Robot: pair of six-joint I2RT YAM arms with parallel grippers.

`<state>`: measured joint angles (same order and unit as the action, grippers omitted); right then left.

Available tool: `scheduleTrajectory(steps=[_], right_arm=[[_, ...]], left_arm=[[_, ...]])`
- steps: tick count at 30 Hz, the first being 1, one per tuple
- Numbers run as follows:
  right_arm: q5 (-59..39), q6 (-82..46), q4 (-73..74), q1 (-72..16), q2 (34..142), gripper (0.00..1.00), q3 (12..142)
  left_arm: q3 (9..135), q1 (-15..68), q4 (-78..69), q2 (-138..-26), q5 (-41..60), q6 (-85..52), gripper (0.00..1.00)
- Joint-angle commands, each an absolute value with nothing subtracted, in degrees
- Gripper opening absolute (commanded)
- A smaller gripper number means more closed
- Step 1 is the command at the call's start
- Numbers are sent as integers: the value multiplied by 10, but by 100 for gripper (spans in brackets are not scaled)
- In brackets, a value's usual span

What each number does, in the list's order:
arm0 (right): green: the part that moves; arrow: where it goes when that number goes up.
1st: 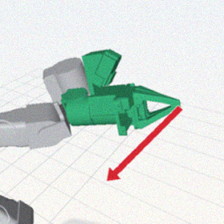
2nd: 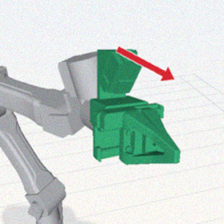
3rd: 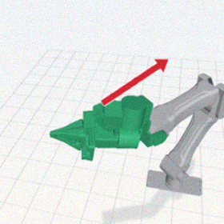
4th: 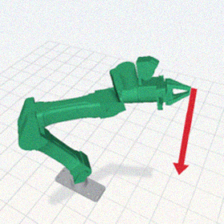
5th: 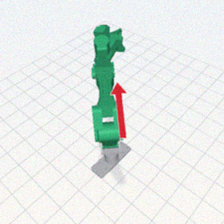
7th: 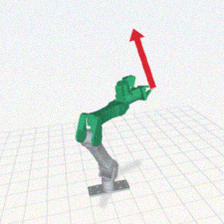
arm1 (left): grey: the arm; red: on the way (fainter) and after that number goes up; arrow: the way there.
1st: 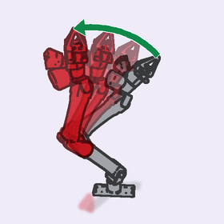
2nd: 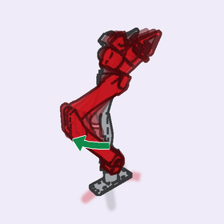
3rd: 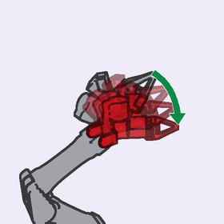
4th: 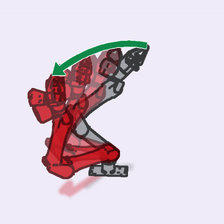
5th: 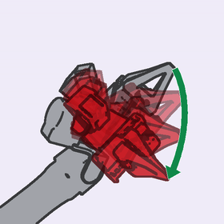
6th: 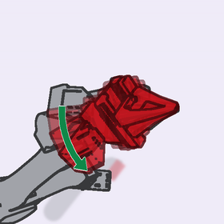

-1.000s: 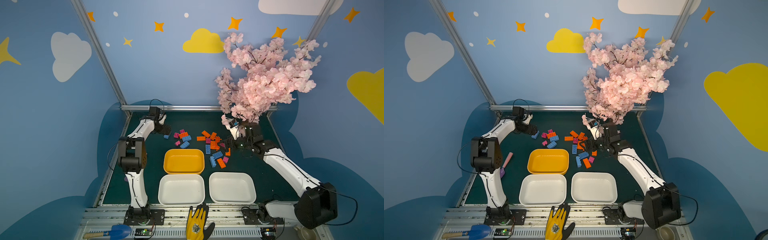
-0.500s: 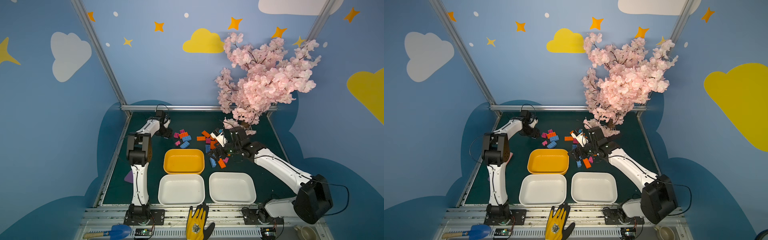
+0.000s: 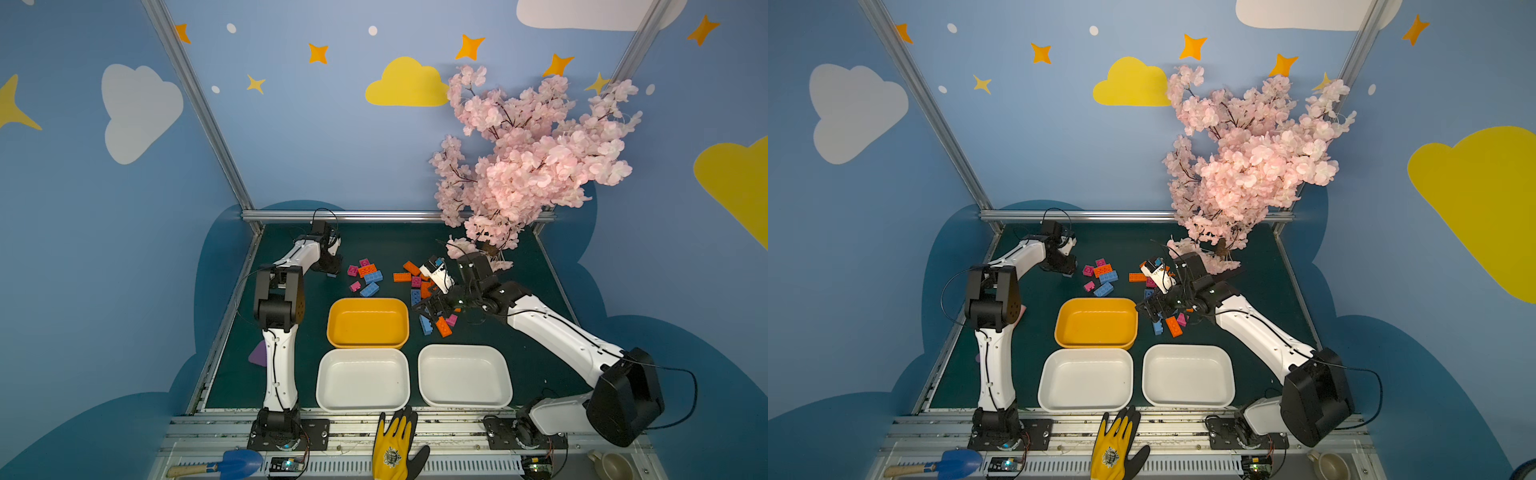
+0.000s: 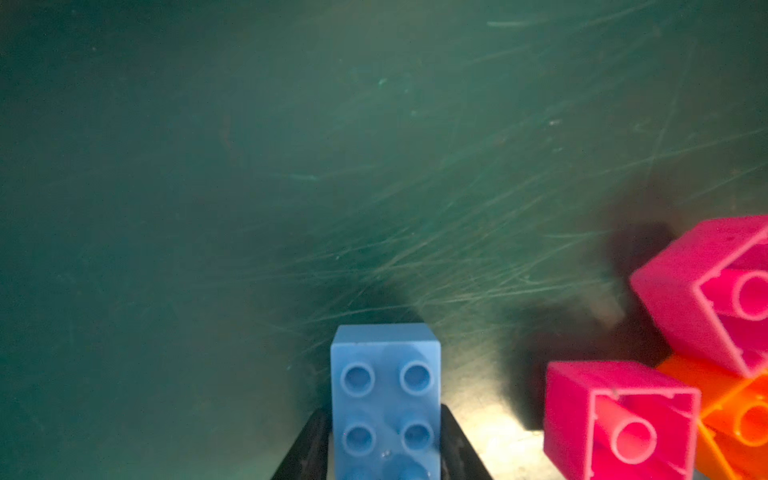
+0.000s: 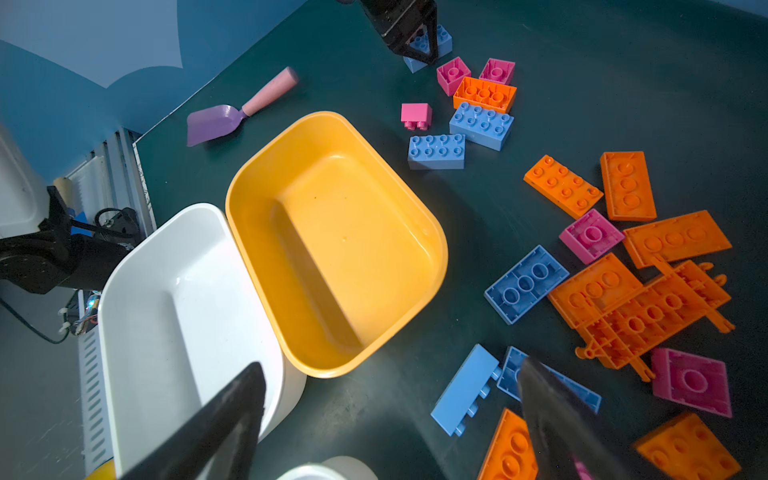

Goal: Sort the legos into containers by color
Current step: 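Grasp the light blue brick with the left gripper and carry it over the yellow bin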

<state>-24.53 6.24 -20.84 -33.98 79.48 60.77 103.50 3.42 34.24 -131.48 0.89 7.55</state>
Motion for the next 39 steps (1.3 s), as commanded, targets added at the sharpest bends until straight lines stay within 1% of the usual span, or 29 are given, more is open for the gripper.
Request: scheduleTrajectory(steps=[1, 3, 6, 11, 19, 22, 26, 29, 31, 36, 39], right_arm=[[-238, 55, -219, -339, 782, 94, 626], [-233, 51, -217, -337, 778, 94, 627], [-224, 46, -210, -333, 772, 94, 626], [-215, 44, -202, -322, 765, 94, 623], [-227, 57, -205, -298, 765, 93, 620], [-237, 63, -205, -288, 764, 94, 618], [-253, 69, -205, -277, 765, 94, 620], [-262, 70, -204, -273, 765, 94, 620], [-267, 70, -202, -272, 765, 93, 619], [-272, 71, -195, -272, 765, 94, 613], [-272, 71, -191, -272, 766, 94, 613]], left_arm=[[1041, 34, 346, -1330, 19, 76, 35], [1044, 33, 355, -1325, 13, 76, 31], [1050, 33, 377, -1302, 13, 63, 29], [1037, 41, 436, -1224, -3, 16, 30], [908, 92, 516, -1038, -7, -81, 31], [845, 132, 535, -968, -8, -133, 31], [770, 204, 548, -896, -38, -219, 31], [707, 232, 538, -855, -54, -279, 30], [667, 241, 513, -841, -51, -298, 30], [601, 251, 434, -856, -59, -307, 30], [597, 253, 416, -879, -100, -297, 30]])
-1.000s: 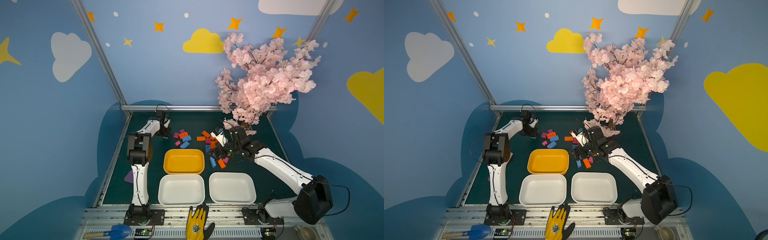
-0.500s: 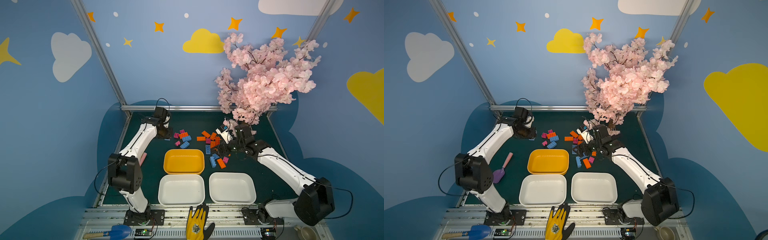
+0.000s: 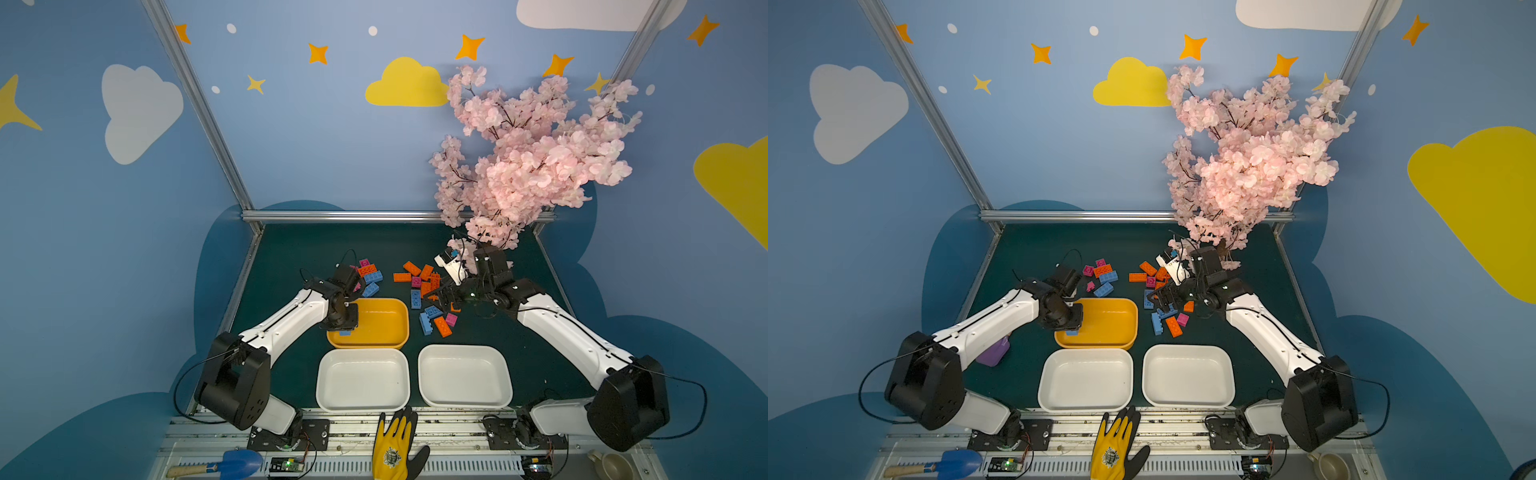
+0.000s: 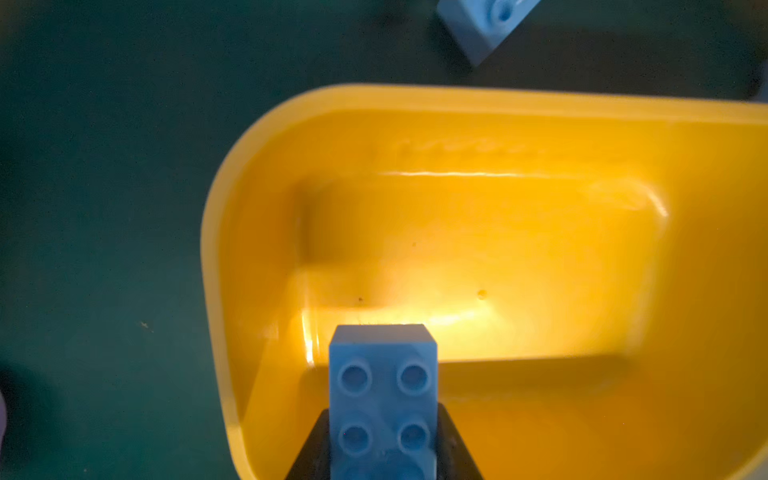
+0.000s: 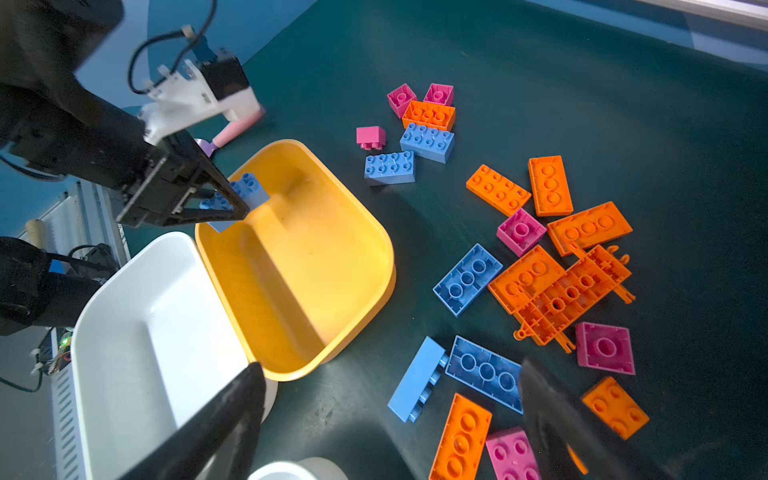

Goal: Sort the legos into containers by color
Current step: 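Grasp the light blue brick with the left gripper and carry it over the yellow bin, then open the left gripper to drop the blue brick into the yellow bin, then move the left gripper back to the pile above a pink brick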

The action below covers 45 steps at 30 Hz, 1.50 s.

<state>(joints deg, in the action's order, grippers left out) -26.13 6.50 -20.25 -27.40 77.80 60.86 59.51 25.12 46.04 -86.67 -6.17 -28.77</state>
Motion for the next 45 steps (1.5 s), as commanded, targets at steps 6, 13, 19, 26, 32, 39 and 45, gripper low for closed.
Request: scheduleTrajectory(steps=[6, 13, 19, 26, 32, 39, 45], right_arm=[[-291, 73, -193, -272, 771, 94, 613], [-290, 77, -207, -268, 762, 94, 611], [-297, 60, -195, -257, 758, 94, 609], [-309, 48, -186, -249, 765, 94, 618], [-305, 51, -190, -240, 760, 94, 621], [-300, 55, -201, -233, 756, 94, 622], [-296, 55, -207, -232, 753, 94, 620]], left_arm=[[598, 258, 364, -923, -149, -289, 33], [638, 260, 429, -945, -152, -292, 44], [700, 267, 505, -916, -131, -284, 54], [805, 223, 501, -972, -145, -212, 58], [853, 174, 426, -1057, -121, -136, 58], [924, 150, 380, -1165, -97, -89, 59], [988, 141, 367, -1239, -87, -79, 59]])
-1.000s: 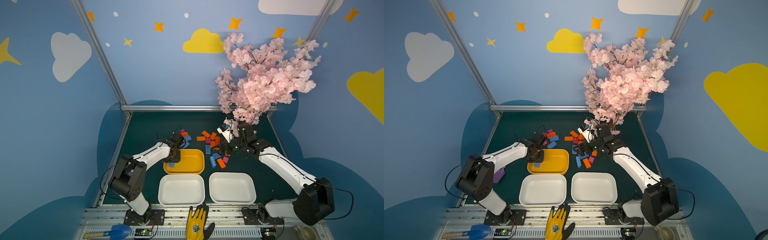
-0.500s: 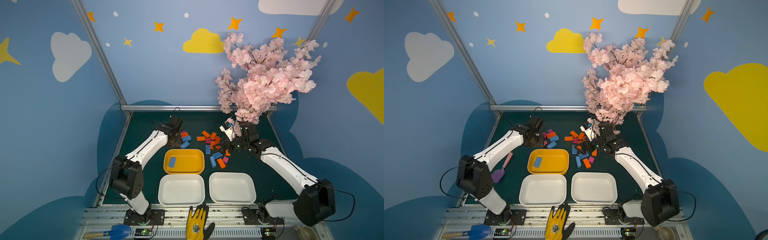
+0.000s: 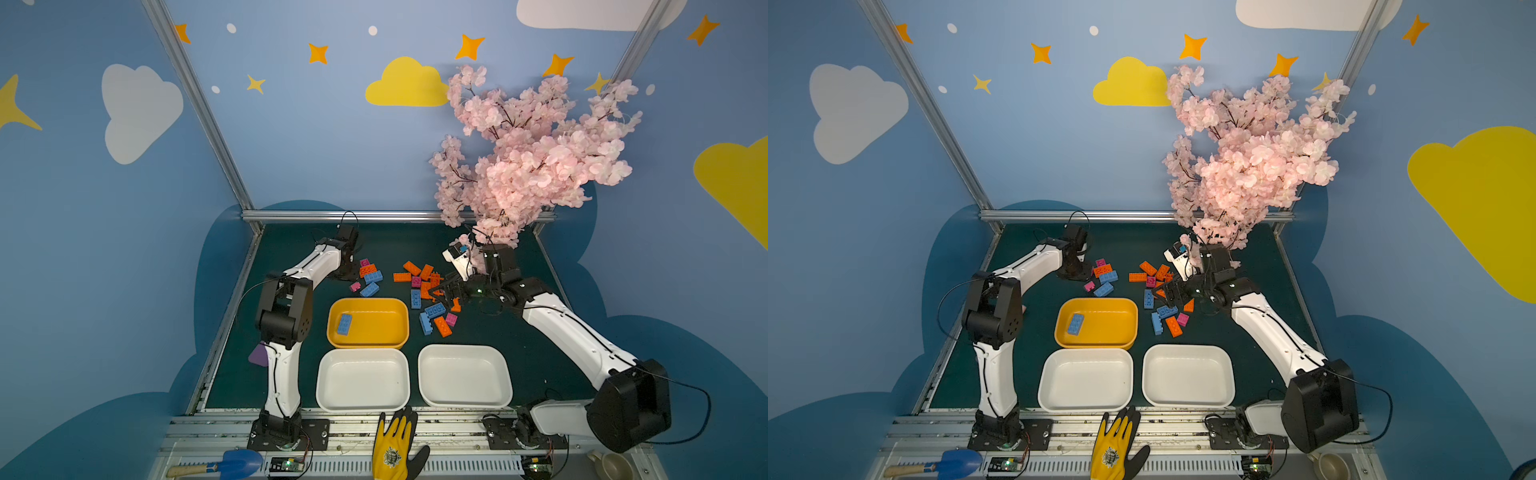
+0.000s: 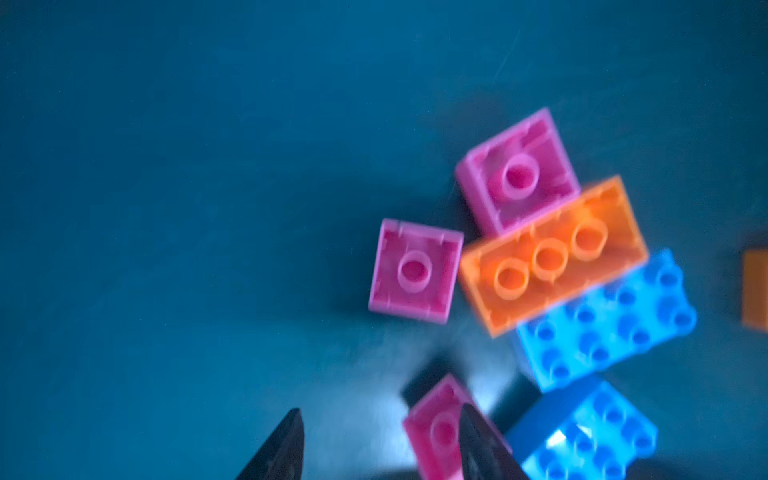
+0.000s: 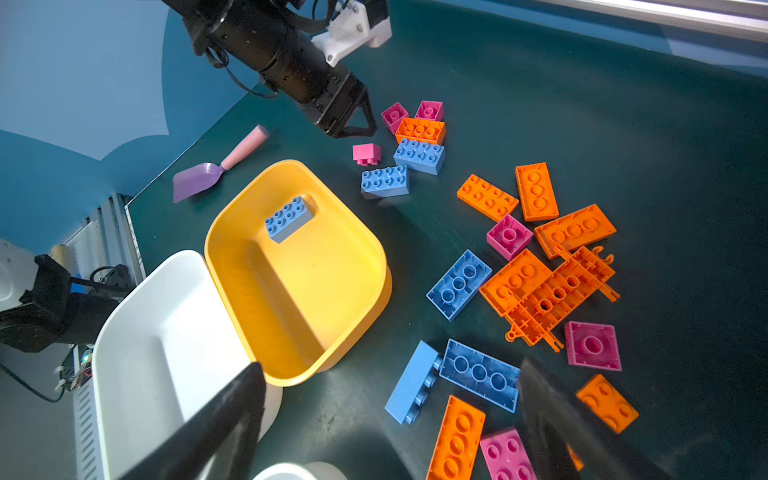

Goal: Sort the legos into containers by color
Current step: 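Move the left gripper back to the pile above a pink brick, then grasp the pink brick with the left gripper and carry it over the nearer white bin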

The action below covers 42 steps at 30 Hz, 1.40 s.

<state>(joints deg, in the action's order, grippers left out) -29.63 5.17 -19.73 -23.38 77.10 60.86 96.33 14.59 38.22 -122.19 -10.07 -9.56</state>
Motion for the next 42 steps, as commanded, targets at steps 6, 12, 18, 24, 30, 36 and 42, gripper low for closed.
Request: scheduleTrajectory(steps=[6, 12, 18, 24, 30, 36, 42], right_arm=[[-291, 59, -218, -229, 750, 94, 621], [-287, 62, -228, -224, 744, 94, 624], [-286, 61, -231, -222, 741, 94, 622], [-283, 60, -230, -221, 739, 94, 620], [-285, 57, -216, -221, 744, 94, 617], [-297, 58, -205, -221, 748, 94, 612], [-312, 62, -191, -220, 751, 93, 601]], left_arm=[[1028, 138, 365, -1294, -80, -84, 57], [1066, 136, 375, -1326, -65, -90, 53], [1088, 132, 380, -1344, -58, -97, 37], [1091, 131, 397, -1322, -63, -93, 30], [1086, 132, 446, -1247, -58, -102, 31], [1004, 156, 508, -1116, -35, -144, 32], [868, 212, 551, -963, -5, -217, 33]])
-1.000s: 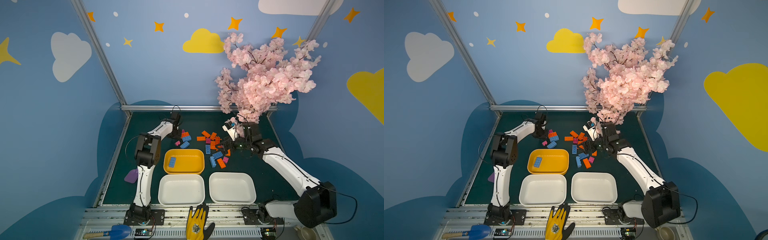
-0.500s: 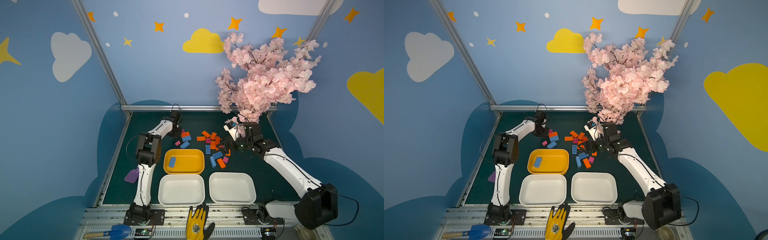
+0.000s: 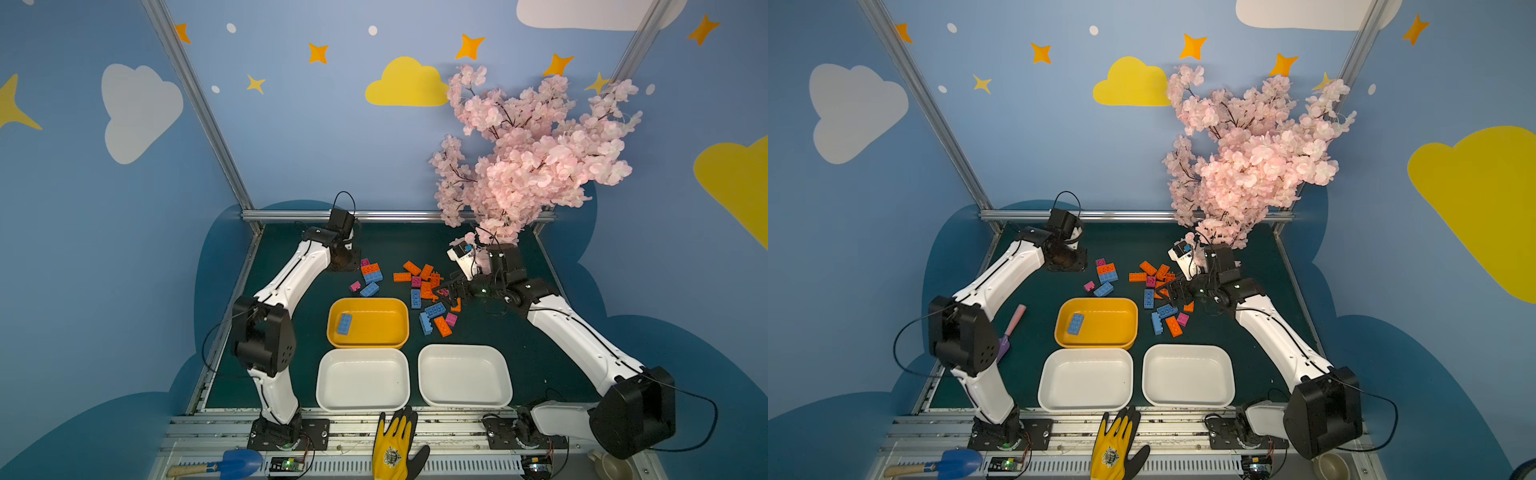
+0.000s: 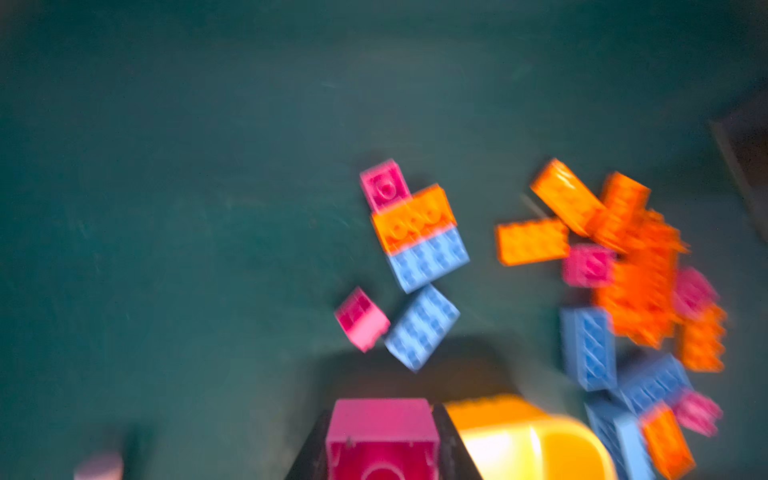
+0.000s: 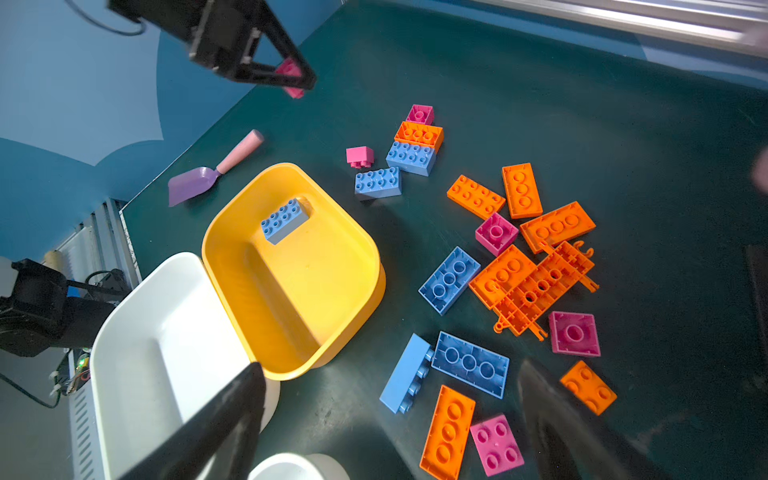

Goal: Sort the legos into containers by color
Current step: 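Grasp the pink brick with the left gripper and carry it over the nearer white bin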

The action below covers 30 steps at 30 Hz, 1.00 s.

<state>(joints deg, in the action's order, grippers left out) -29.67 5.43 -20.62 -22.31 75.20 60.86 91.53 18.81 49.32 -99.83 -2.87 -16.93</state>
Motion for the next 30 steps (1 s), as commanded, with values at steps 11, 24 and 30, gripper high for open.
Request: scheduleTrajectory(steps=[11, 24, 30], right_arm=[[-347, 89, -203, -223, 769, 94, 606], [-331, 115, -239, -232, 759, 94, 595], [-323, 119, -246, -232, 753, 94, 594]], left_arm=[[691, 355, 672, -756, -21, -423, 31], [501, 403, 555, -744, -7, -498, 31], [472, 394, 577, -745, -38, -503, 38]])
